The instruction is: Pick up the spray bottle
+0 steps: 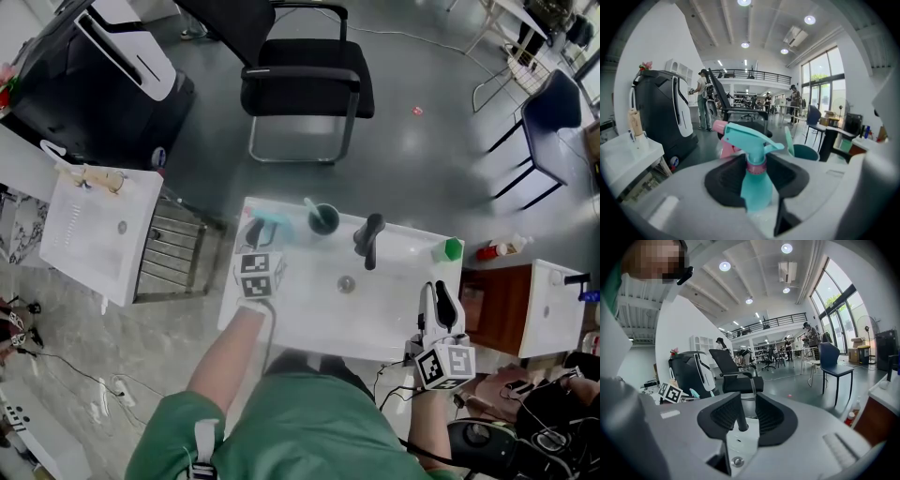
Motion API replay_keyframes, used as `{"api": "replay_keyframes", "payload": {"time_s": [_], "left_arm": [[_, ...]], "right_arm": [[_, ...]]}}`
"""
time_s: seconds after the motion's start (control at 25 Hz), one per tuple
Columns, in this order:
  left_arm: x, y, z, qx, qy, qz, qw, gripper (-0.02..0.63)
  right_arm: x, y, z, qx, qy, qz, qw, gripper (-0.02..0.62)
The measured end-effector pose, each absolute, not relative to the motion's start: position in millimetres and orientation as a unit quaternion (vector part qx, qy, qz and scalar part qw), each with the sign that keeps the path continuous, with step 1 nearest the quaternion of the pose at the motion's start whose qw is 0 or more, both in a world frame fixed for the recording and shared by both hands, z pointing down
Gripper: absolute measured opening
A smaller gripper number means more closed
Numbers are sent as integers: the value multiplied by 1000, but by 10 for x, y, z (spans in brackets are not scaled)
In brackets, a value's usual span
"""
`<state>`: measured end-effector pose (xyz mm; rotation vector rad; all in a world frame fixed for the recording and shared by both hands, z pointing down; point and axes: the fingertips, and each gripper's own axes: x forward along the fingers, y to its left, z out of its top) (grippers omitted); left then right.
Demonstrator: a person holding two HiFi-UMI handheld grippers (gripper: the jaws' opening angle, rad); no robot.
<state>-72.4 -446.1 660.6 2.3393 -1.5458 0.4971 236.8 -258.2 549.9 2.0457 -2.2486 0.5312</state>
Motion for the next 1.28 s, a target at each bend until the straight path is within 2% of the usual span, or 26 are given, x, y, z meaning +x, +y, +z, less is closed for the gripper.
{"api": "replay_keyframes", "payload": {"time_s": [1.28], "left_arm": [[-877,-3793,5589,824,-542,120,116,130]], "right_arm": [[2191,-2262,4983,639,-757,136,-2,100]]}}
